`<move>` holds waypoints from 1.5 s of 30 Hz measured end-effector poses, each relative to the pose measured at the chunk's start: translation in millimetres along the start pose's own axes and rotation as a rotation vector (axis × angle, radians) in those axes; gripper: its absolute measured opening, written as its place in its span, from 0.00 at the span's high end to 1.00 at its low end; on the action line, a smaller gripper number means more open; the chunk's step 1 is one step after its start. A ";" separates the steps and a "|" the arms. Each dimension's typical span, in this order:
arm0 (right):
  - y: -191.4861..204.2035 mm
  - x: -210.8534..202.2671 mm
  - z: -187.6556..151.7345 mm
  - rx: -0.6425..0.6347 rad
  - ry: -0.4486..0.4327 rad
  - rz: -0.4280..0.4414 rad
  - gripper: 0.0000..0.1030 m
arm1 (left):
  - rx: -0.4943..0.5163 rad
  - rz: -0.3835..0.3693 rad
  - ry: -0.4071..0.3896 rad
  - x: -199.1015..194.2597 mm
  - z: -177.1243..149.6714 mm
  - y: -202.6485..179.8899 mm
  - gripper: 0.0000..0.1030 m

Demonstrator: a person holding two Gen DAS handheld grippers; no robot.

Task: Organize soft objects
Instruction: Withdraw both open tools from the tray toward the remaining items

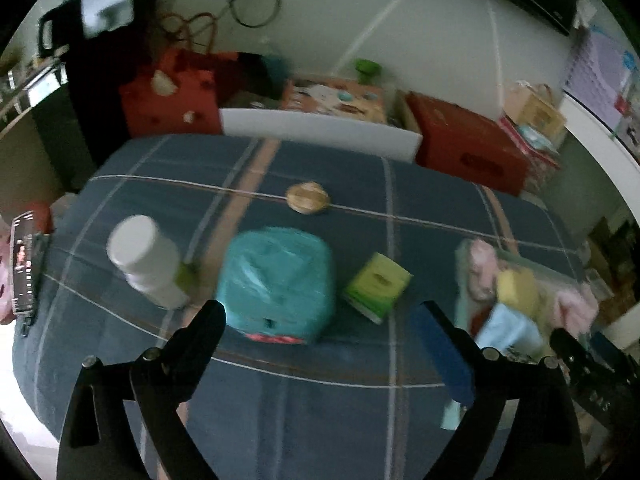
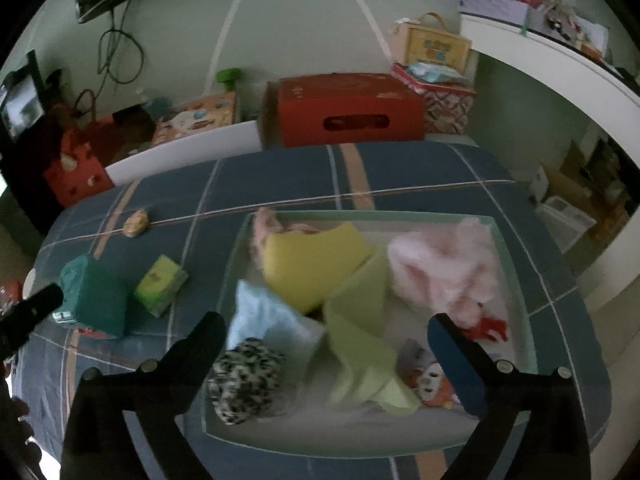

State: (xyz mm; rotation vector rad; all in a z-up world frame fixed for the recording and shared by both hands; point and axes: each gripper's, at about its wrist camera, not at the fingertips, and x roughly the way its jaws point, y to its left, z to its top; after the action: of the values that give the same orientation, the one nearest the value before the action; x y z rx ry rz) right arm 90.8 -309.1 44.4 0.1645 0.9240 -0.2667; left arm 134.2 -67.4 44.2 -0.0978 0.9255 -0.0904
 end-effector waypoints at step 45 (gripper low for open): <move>166.5 116.1 33.7 -0.452 0.262 0.169 0.00 | -0.009 -0.113 0.274 82.8 103.3 73.1 0.07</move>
State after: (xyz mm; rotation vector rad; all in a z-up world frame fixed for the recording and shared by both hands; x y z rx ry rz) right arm 232.5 -176.9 -24.7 -0.1432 1.1995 0.1272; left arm 269.0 -0.1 31.3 -0.1486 1.1937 -0.2084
